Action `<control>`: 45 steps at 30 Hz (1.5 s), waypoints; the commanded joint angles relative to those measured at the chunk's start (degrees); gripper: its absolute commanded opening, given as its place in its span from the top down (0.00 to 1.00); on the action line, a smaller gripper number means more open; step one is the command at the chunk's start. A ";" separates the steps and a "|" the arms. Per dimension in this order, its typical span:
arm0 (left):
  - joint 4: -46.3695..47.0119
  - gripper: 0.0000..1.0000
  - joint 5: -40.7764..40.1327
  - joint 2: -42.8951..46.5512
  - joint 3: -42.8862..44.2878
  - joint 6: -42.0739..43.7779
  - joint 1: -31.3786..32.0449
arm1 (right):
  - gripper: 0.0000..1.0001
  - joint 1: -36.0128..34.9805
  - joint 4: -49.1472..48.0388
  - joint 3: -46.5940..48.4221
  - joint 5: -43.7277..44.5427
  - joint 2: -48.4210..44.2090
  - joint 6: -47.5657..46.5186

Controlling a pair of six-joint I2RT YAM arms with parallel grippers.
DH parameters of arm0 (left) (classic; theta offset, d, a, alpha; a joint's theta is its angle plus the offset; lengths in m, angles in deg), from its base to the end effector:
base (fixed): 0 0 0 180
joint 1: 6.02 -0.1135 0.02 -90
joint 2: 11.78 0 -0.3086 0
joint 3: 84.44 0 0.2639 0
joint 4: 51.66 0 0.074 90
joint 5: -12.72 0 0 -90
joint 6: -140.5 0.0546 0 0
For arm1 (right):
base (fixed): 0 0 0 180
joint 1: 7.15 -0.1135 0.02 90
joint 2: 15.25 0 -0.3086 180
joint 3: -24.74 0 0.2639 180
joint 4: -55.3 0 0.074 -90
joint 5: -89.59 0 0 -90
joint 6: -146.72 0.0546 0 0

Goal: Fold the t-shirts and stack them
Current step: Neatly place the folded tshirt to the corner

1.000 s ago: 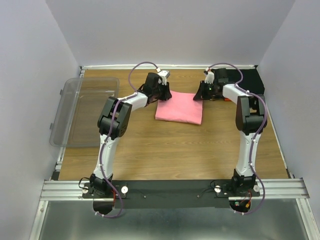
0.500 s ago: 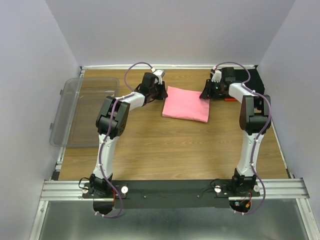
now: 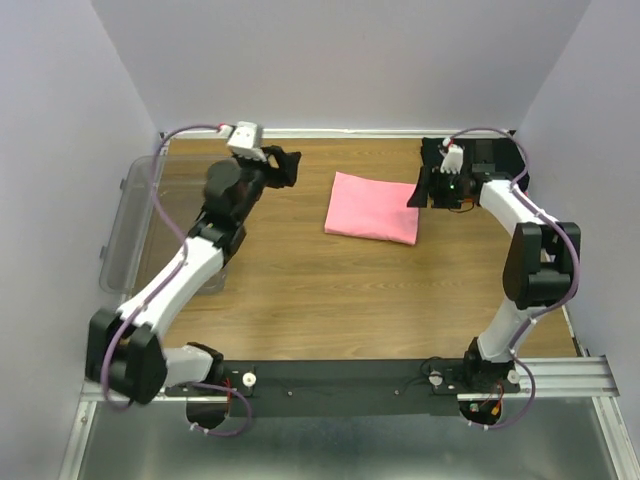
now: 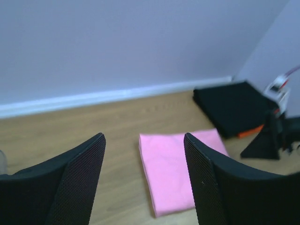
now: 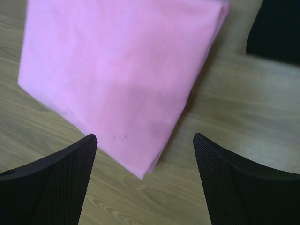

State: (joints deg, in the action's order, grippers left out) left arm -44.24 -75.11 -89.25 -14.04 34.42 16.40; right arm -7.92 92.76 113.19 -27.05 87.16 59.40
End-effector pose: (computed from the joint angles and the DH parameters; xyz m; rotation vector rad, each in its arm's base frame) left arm 0.3167 -0.1329 0.3831 0.1183 1.5875 -0.5564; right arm 0.4186 0.0301 0.2552 -0.1602 2.4233 0.5983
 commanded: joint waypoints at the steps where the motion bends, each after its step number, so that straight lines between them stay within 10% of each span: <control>1: 3.44 0.21 -2.45 12.76 -10.40 -3.78 -1.14 | 0.10 0.51 -0.58 -3.76 -1.14 2.97 6.64; 16: -18.62 0.15 -3.67 48.62 -18.05 4.48 -1.94 | 0.21 2.35 -6.47 -8.33 -8.62 11.76 14.63; 45: -17.74 0.14 1.96 55.67 -23.50 3.68 -1.94 | 0.34 1.13 -9.20 -4.30 -13.27 20.81 20.70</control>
State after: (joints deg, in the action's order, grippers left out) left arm -62.38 -74.69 -34.95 -36.95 38.05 14.72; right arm -5.02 81.39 109.65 -47.79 103.25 81.59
